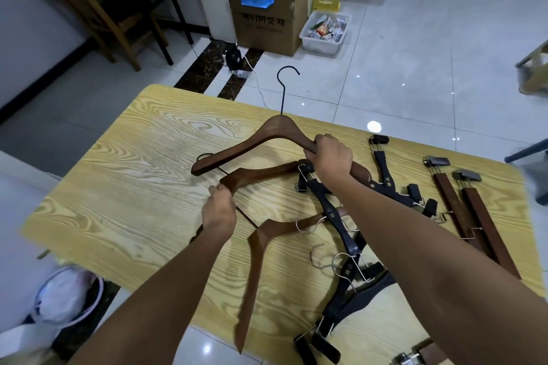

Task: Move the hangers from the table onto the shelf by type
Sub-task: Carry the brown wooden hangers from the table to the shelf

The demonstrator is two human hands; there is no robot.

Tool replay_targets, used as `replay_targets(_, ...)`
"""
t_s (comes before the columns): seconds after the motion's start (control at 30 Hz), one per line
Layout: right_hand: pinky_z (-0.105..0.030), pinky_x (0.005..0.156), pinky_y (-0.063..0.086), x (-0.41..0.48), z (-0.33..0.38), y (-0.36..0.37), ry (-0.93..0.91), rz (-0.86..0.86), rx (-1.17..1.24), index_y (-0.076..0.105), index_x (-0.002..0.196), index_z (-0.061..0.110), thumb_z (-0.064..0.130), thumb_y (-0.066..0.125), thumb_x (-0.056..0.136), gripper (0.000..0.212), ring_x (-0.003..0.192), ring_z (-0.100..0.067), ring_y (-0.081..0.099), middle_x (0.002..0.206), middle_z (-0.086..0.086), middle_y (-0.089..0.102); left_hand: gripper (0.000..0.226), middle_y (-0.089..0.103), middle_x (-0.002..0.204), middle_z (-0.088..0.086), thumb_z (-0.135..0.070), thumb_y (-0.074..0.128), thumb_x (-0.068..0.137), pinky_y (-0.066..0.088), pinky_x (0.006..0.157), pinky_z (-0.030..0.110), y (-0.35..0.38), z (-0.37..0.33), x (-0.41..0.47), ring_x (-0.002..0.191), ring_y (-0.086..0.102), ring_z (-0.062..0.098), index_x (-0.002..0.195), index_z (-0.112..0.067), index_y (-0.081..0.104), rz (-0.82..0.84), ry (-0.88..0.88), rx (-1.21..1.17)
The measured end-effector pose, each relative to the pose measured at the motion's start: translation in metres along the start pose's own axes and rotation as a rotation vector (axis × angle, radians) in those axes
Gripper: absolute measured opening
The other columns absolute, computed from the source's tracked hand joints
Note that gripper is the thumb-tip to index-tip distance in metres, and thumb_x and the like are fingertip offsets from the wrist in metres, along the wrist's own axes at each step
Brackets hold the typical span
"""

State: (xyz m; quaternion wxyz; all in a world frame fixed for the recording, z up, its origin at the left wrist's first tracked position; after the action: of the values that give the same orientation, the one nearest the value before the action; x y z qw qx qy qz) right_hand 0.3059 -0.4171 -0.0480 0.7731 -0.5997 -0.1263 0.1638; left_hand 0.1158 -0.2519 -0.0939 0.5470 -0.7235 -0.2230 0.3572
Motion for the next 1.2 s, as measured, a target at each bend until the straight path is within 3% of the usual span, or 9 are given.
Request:
replay_targets(0.4,-0.032,0.067,0.036,-0.017,0.087,-0.056,-0.256,0.025,-0.1,0.058,0.106,0.008,0.039,0.05,0.095,0.033,0.094,-0.031,0.063,0.102,-0.009,0.064,0.019,0.064,0.106,0.012,-0.018,0.048,0.095,0.049,0.078,0.036,-0.092,0.076,-0.008,0.101,0.064,0.03,0.109,-0.006,0.052,-0.153,0.157,0.248)
replay_targets(0.63,-0.03,0.06,0.034,-0.039,0.158,-0.103,-0.355,0.001,-0.069,0.053,0.082,0.013,0.042,0.056,0.091,0.031,0.067,-0.025,0.052,0.076,-0.003,0.056,0.026,0.061,0.107,0.005,-0.034,0.047,0.095,0.047,0.075,0.034,-0.142,0.112,-0.035,0.099,0.064,0.029,0.111,-0.014,0.051,-0.237,0.207,0.31)
replay_targets(0.73,-0.029,0.059,0.035,-0.05,0.186,-0.121,-0.402,-0.04,-0.047,0.054,0.08,0.013,0.044,0.055,0.091,0.033,0.068,-0.024,0.055,0.075,-0.003,0.056,0.028,0.062,0.108,0.003,-0.039,0.048,0.094,0.046,0.075,0.033,-0.161,0.133,-0.048,0.099,0.064,0.027,0.11,-0.017,0.052,-0.27,0.195,0.281)
replay_targets(0.87,-0.029,0.061,0.037,-0.068,0.222,-0.142,-0.461,-0.087,-0.035,0.062,0.098,0.014,0.045,0.054,0.091,0.032,0.08,-0.026,0.063,0.084,-0.004,0.063,0.026,0.064,0.105,0.001,-0.041,0.048,0.091,0.042,0.07,0.031,-0.19,0.17,-0.068,0.098,0.063,0.026,0.104,-0.018,0.055,-0.337,0.143,0.199)
replay_targets(1.07,-0.03,0.06,0.04,-0.102,0.275,-0.158,-0.538,-0.118,-0.037,0.061,0.09,0.013,0.045,0.055,0.09,0.033,0.073,-0.025,0.059,0.078,-0.003,0.06,0.021,0.065,0.099,0.002,-0.038,0.047,0.091,0.043,0.068,0.03,-0.222,0.236,-0.106,0.092,0.064,0.026,0.095,-0.018,0.053,-0.414,0.027,0.115)
replay_targets(1.2,-0.03,0.062,0.039,-0.135,0.32,-0.162,-0.616,-0.104,-0.013,0.061,0.09,0.013,0.044,0.056,0.089,0.031,0.083,-0.029,0.065,0.088,-0.005,0.066,0.022,0.067,0.099,0.002,-0.038,0.049,0.089,0.045,0.072,0.031,-0.235,0.283,-0.139,0.094,0.064,0.026,0.098,-0.019,0.056,-0.423,-0.068,0.058)
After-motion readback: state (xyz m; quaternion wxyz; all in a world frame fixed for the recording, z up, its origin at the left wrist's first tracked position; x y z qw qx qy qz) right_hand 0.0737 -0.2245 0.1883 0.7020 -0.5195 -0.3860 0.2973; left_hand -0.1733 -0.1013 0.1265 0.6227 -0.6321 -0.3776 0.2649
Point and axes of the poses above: each hand's wrist, its own x-axis towards the middle knuckle, its own y-axis out of the palm, z = x × y, the point moved 4 cm from there along x, towards the middle knuckle
